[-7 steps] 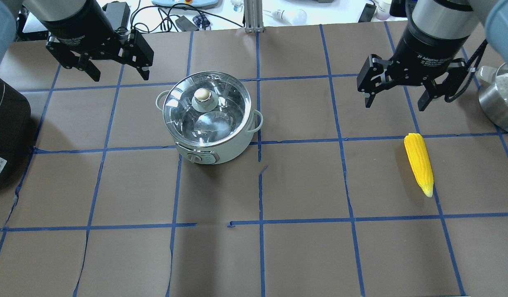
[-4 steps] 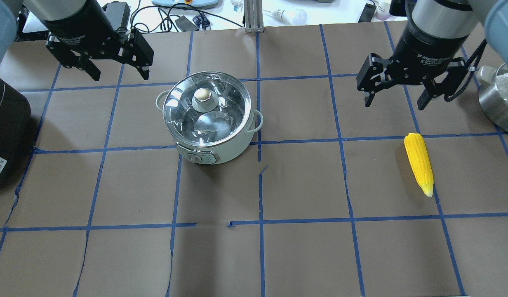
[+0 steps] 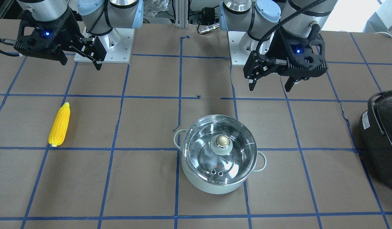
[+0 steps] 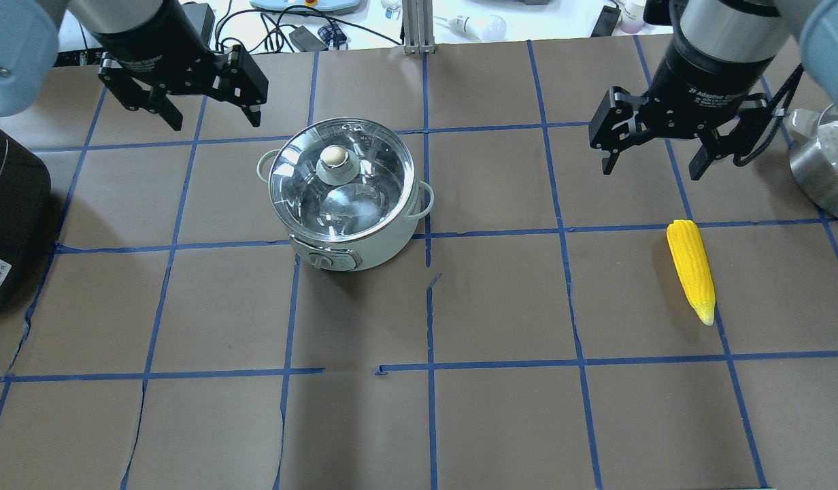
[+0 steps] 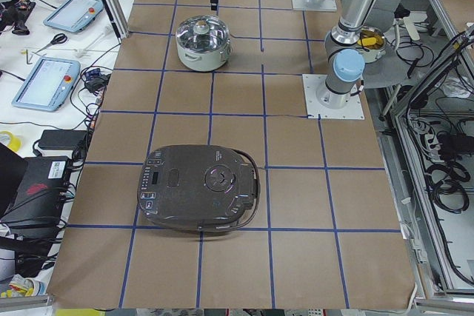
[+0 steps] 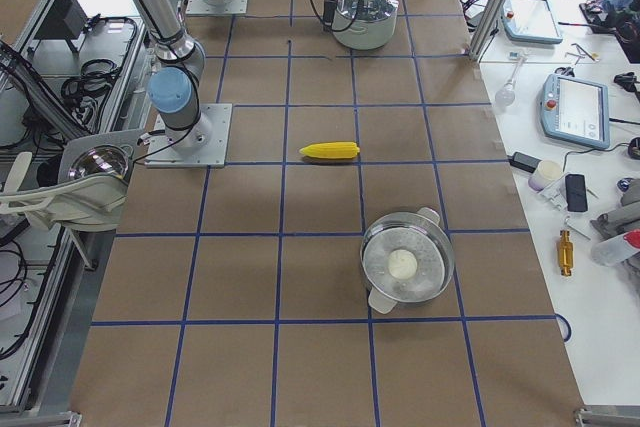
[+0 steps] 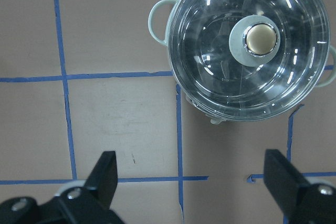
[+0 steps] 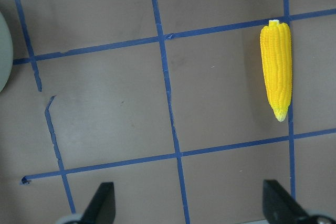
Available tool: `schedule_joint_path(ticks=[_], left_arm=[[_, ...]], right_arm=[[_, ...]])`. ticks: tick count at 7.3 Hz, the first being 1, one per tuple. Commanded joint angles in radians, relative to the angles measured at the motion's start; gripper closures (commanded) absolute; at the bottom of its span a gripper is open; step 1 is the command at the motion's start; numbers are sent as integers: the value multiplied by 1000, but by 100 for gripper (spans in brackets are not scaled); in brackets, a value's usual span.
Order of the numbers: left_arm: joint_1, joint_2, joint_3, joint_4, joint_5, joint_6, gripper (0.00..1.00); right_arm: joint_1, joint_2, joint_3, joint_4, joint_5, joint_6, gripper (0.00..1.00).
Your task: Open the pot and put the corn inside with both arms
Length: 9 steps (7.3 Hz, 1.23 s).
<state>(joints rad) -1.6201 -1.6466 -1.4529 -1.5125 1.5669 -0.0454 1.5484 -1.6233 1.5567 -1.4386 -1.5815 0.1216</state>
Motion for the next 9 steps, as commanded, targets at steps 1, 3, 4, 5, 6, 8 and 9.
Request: schedule_joint_path(ticks=[1, 3, 4, 5, 6, 8, 9], left_arm=[[-94, -115, 2, 107, -4, -145, 0], [-122, -209, -1, 198, -2, -172, 0], [-126, -238, -9, 224, 4, -160, 0], [-126, -263, -11, 224, 5, -160, 0], [-126, -277, -14, 226, 5, -134, 0], [-126, -298, -15, 227, 4, -136, 0], [-126, -311, -17, 227, 4, -129, 0]], right_arm=[[-11, 19, 0, 9, 1, -13, 0], [-34, 52, 2, -8, -18, -13, 0], [-94, 89, 12, -22, -29, -46, 0], [-175, 124, 43, -122, -31, -156, 0], [-242, 149, 86, -188, -28, -353, 0], [-336, 172, 228, -376, -20, -404, 0], [-340, 181, 318, -507, -29, -413, 0]])
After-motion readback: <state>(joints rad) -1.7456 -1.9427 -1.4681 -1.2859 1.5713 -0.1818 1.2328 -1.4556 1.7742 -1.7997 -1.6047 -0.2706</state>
